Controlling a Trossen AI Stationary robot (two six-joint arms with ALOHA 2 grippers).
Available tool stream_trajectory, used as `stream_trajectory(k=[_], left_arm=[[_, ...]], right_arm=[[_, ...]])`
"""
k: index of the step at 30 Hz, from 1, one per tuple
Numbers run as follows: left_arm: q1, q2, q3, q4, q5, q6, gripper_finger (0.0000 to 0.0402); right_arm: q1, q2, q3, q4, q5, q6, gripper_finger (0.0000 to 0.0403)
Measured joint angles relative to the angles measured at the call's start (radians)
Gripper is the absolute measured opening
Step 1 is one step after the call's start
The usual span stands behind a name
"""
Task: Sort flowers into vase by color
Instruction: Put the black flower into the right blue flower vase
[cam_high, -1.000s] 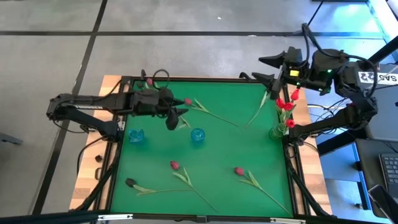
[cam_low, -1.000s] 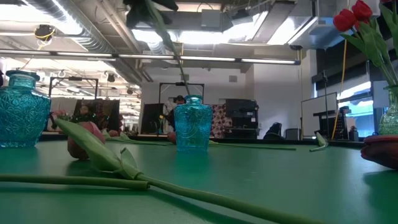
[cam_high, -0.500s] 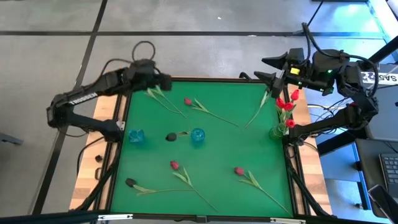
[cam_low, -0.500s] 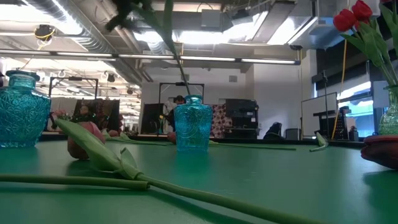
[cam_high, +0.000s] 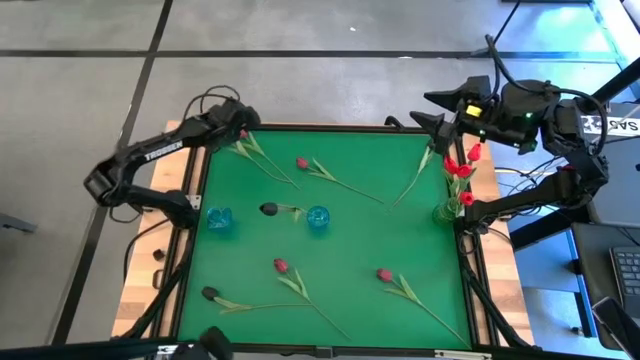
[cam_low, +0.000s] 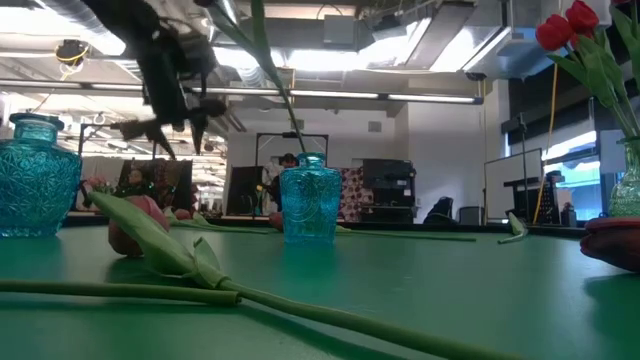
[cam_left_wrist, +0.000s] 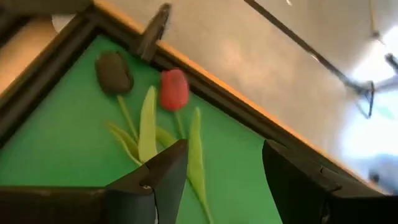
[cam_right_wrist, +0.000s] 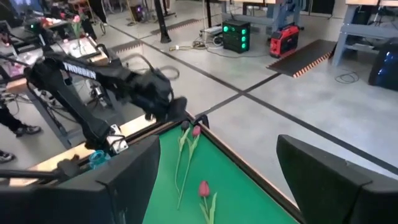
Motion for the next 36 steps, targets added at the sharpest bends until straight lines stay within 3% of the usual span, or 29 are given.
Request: stream_trajectory(k=[3,6,10,14,17,21,27,29,36], left_arm=[[0.029,0.027,-0.049,0.011,-0.007,-0.049,0.0202],[0.045,0.037,-0.063,0.022,-0.008,-0.052,0.0202],[0.063,0.04,-0.074,0.011,-0.008,-0.079,0.0202],[0.081,0.04,-0.076,-0.066,-0.042,-0.191,0.0202],[0.097,0.04,-0.076,-0.078,-0.06,-0.241,0.0202],[0.118,0.04,-0.076,-0.073,-0.06,-0.244,0.0202],[0.121,0.04,-0.076,-0.079,-0.054,-0.271,0.0202],[0.121,0.04,-0.076,-0.079,-0.053,-0.292,0.0202],[0.121,0.04,-0.076,-0.079,-0.05,-0.296,0.0202]], right_arm=[[-0.027,0.023,0.0,0.037,-0.012,-0.023,0.0321],[-0.082,0.058,0.0,0.057,-0.128,-0.065,0.031],[-0.112,0.107,0.0,0.083,-0.242,-0.091,0.0265],[-0.119,0.119,-0.001,0.137,-0.275,-0.112,0.0205],[-0.12,0.122,0.0,0.162,-0.301,-0.101,0.0184],[-0.133,0.125,0.0,0.156,-0.322,-0.11,0.022],[-0.133,0.124,0.0,0.176,-0.266,-0.122,0.0359],[-0.133,0.124,0.0,0.173,-0.241,-0.127,0.0389],[-0.13,0.124,0.0,0.163,-0.236,-0.141,0.0345]])
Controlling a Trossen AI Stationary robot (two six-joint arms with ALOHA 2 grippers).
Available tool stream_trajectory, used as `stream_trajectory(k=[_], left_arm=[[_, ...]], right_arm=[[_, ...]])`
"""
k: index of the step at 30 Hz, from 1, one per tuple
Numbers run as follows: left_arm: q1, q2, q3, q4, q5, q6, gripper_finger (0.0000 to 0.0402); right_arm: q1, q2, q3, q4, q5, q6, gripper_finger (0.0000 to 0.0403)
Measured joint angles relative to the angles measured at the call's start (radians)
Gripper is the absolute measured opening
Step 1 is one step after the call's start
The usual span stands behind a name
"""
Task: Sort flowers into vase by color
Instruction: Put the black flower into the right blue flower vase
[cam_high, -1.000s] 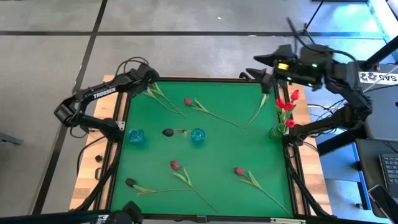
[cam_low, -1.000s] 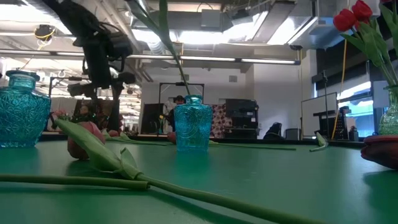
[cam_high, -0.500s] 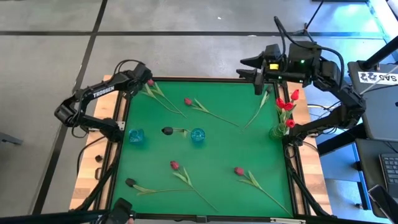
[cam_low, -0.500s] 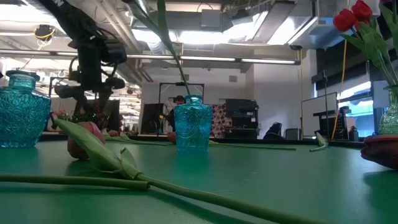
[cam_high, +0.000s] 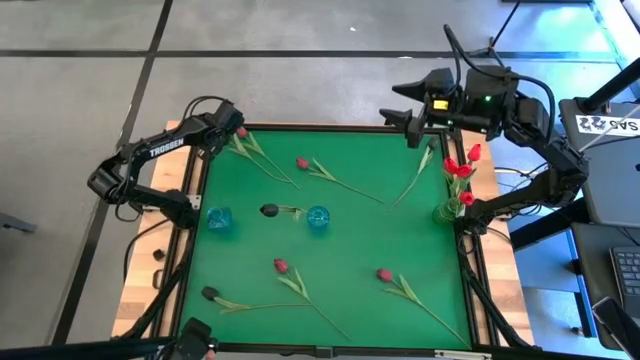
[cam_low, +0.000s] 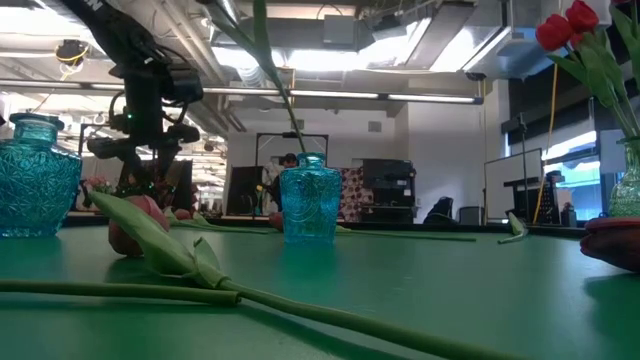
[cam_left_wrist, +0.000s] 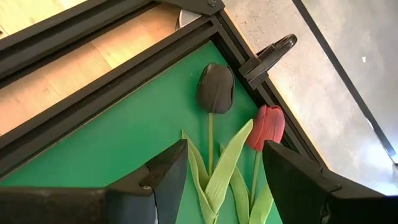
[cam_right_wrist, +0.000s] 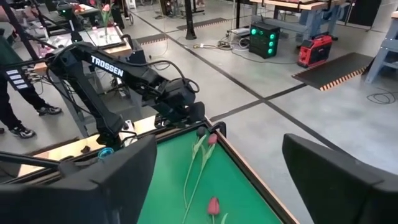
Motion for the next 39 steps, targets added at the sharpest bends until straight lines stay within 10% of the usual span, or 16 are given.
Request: stream_trajectory(k=[39], left_arm=[[0.021,0.326,0.005,0.133,0.154,-0.2,0.016]], right_arm=[[-0.017,-0.011,0.0,-0.133,0.062,-0.001,0.0379]])
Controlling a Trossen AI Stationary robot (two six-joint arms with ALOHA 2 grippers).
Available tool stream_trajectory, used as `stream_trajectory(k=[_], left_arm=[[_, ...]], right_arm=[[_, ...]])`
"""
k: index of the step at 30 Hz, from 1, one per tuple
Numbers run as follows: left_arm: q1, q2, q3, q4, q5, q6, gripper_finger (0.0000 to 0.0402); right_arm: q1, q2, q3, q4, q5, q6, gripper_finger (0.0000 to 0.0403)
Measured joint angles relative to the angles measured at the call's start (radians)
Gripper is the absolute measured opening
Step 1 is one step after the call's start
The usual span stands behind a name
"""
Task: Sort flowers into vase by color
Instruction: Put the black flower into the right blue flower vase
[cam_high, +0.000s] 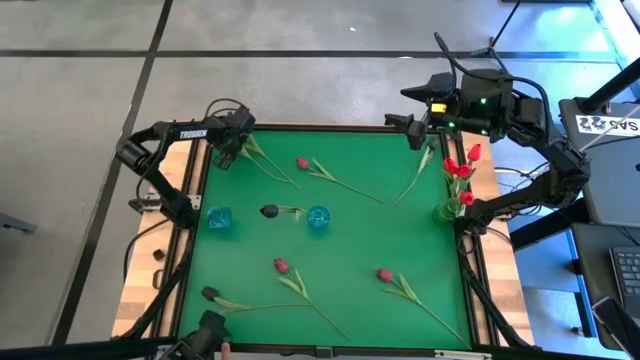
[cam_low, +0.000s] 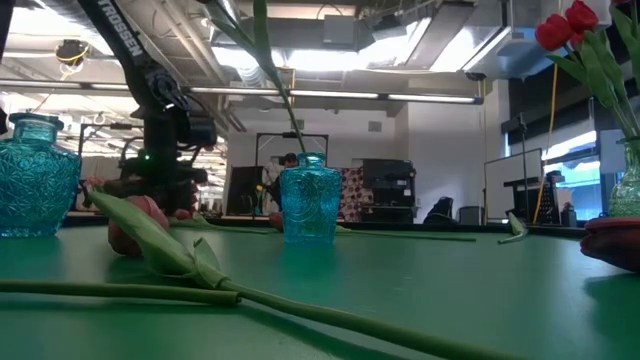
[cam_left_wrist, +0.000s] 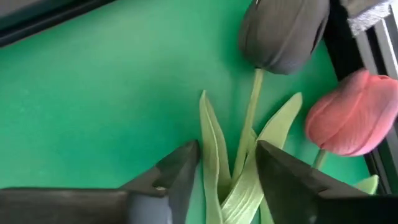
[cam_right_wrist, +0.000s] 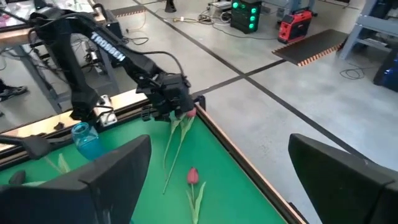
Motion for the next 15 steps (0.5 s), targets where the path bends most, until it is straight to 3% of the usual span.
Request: stream_trajectory(k=[8,15], left_arm=[[-0.01,-0.033,-0.007,-0.029,0.014,-0.001,0.0015],[-0.085,-0.248,-0.008,-0.015,-0.063,0.135,0.0006]], right_arm=[[-0.051,-0.009,0.0,-0.008,-0.011,-0.003,0.0379],[-0.049,-0.042,0.0,0.024,-0.011,-0.054,0.0379]])
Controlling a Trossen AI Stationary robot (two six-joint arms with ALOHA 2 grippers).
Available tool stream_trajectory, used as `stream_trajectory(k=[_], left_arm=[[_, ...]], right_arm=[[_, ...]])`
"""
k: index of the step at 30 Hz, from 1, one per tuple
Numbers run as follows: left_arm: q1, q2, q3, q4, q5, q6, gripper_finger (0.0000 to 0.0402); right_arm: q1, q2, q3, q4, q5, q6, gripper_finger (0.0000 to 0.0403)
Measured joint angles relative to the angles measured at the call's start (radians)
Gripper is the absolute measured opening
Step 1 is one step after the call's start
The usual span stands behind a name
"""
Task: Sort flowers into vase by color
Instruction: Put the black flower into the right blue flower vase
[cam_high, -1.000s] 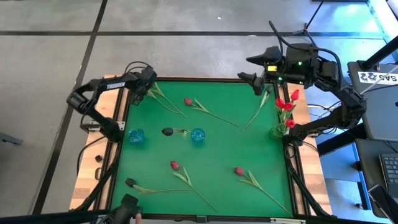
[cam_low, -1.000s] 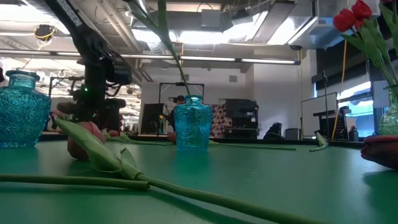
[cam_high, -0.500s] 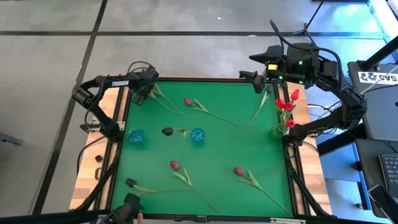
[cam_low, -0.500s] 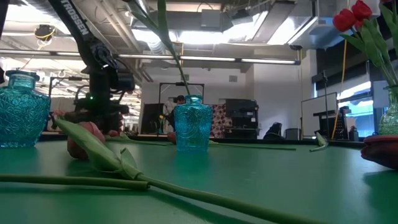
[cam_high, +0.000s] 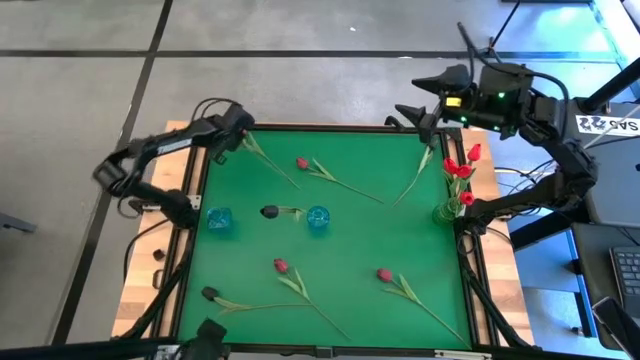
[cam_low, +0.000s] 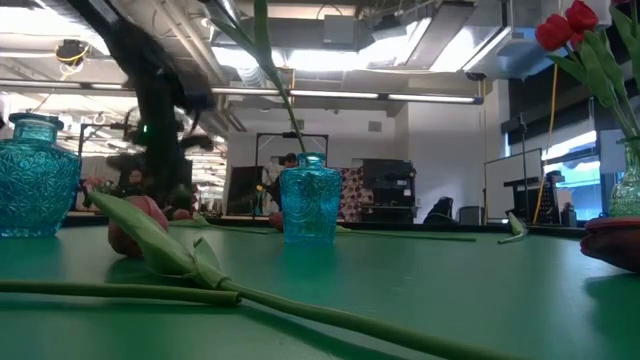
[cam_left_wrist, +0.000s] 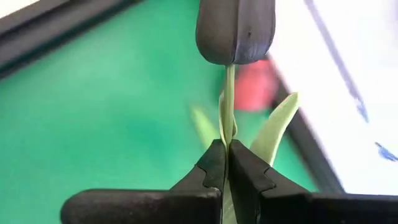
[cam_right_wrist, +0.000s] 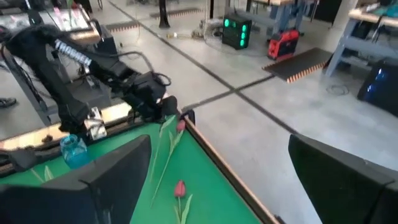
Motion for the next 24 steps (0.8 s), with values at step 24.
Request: stream_trajectory(k=[24], left_arm=[[-0.722,-0.438,0.08,0.778,-0.224,1.008,0.0002]], right_arm=[[0.0,-0.03,0.0,0.128,-0.108,-0.101,0.0379]])
